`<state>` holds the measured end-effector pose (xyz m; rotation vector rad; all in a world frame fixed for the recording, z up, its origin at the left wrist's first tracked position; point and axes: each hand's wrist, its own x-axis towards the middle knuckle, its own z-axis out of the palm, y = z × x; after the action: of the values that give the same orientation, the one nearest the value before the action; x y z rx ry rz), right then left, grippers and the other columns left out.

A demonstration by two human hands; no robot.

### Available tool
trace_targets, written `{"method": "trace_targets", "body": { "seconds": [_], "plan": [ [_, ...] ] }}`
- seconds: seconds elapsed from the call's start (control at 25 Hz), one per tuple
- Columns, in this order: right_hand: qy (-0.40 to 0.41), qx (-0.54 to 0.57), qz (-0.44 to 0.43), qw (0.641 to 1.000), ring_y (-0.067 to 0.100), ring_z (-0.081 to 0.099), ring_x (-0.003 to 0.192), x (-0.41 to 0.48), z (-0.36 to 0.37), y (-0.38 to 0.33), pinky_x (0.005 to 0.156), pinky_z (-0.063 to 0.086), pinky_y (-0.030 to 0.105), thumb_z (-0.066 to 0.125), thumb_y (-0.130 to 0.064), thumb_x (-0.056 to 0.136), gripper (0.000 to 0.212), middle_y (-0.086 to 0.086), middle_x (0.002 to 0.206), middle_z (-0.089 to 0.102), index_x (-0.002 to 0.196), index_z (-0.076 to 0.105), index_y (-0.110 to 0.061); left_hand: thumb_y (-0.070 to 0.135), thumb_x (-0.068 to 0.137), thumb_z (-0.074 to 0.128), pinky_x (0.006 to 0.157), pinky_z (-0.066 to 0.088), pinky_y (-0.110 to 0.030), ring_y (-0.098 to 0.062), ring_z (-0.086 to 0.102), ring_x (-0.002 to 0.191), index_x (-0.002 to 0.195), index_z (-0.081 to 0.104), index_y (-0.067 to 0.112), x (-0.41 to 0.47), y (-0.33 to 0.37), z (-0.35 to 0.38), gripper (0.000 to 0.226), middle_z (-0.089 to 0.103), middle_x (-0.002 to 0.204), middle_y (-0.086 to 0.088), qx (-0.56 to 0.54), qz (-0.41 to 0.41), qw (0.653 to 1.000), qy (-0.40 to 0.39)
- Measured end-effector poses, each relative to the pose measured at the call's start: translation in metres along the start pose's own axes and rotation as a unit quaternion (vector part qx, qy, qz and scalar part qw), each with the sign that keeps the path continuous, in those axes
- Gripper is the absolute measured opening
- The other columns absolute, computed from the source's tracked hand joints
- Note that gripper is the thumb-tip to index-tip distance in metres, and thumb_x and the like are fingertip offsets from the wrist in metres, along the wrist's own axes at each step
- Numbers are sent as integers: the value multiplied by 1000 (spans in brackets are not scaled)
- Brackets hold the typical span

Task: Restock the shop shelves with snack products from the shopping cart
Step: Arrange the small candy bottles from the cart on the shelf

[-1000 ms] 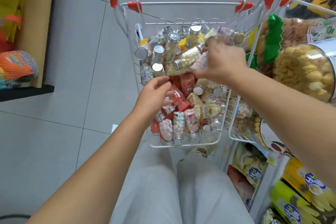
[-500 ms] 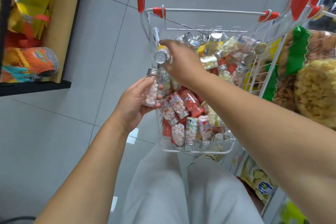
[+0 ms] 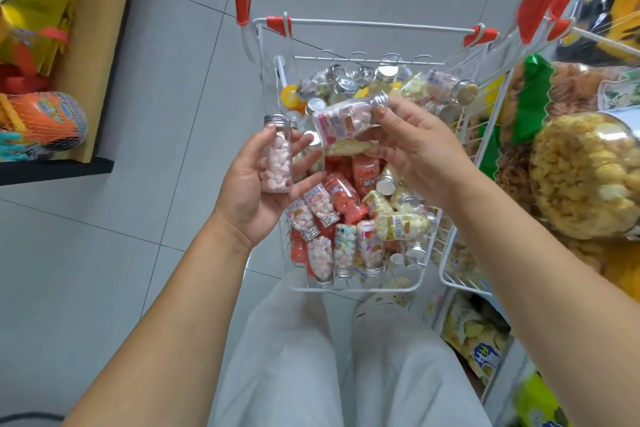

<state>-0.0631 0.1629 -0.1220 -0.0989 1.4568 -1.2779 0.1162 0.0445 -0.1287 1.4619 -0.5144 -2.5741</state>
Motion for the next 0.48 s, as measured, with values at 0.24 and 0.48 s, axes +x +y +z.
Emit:
{"method": "trace_targets", "body": {
  "seconds": [0.24,0.48],
  "plan": [
    [0,-179,12,984,13,66,79,-17,2,-9,76,55,30,52,-26,99,21,-1,86,71,98,68,-12,50,88,49,92,52,-57,-33,60,122,101,68,20,11,-4,26,38,64,130,-12,-19,-95,986,-134],
    [360,-521,-91,769,25,48,116,9,-70,-20,99,38,33,56,-24,95,37,8,124,52,131,53,-16,52,87,52,80,61,-40,-31,63,109,97,73,20,23,-13,34,39,67,118,-11,-24,-140,984,-107]
  ]
}}
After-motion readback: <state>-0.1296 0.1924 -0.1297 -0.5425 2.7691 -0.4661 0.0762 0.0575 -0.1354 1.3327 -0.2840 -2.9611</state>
